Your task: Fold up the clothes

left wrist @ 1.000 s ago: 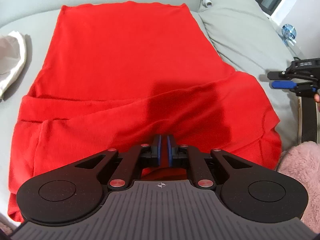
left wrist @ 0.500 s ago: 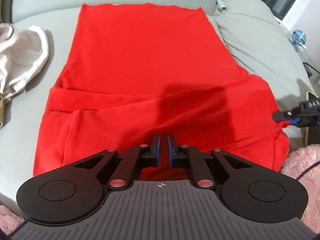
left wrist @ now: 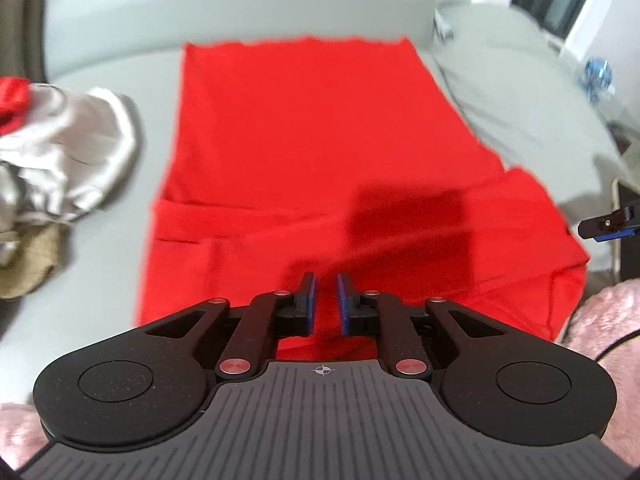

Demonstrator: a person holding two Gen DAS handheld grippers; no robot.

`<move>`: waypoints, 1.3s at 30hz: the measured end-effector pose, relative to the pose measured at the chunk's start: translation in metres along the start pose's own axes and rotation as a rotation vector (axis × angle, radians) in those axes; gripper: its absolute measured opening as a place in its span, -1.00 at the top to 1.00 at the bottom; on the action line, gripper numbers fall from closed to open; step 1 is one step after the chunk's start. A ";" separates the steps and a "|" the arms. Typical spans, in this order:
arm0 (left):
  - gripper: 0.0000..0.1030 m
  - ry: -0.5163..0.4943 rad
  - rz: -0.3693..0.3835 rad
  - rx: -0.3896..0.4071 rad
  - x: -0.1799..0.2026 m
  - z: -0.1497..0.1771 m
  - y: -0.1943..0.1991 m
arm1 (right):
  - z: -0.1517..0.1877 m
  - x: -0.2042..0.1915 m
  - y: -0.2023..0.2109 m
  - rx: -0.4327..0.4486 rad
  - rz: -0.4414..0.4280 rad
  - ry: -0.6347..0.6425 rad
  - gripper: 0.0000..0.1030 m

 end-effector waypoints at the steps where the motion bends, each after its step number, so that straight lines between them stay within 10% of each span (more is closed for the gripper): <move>1: 0.68 0.026 -0.021 0.016 -0.011 0.002 0.008 | 0.000 -0.010 0.008 0.037 -0.015 0.035 0.03; 6: 0.80 0.107 -0.081 0.032 -0.043 0.009 0.012 | 0.023 -0.074 0.007 0.042 -0.132 0.191 0.67; 14: 0.75 -0.017 -0.143 -0.071 -0.042 0.023 -0.026 | 0.064 -0.150 -0.039 -0.065 -0.122 0.425 0.62; 19: 0.74 0.029 -0.122 -0.064 -0.054 0.023 -0.019 | 0.064 -0.128 -0.017 -0.130 -0.044 0.437 0.54; 25: 0.46 0.060 -0.042 -0.046 -0.060 0.032 0.031 | 0.074 -0.101 0.023 -0.013 -0.183 0.375 0.17; 32: 0.12 0.000 -0.325 0.021 -0.076 0.017 0.100 | 0.068 -0.076 0.003 -0.002 -0.247 0.137 0.15; 39: -0.01 -0.001 -0.326 0.080 -0.078 0.033 0.103 | 0.077 -0.088 0.010 0.044 -0.188 0.187 0.16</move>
Point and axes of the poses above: each gripper's, at about its wrist camera, not at the fingertips, and y roughly against the way its jaws point, x to its right, z to its underside, the point moved 2 cm from there along -y, roughly the way its jaws point, and after that the axes turned 3 degrees about x, right-handed, at the moved point
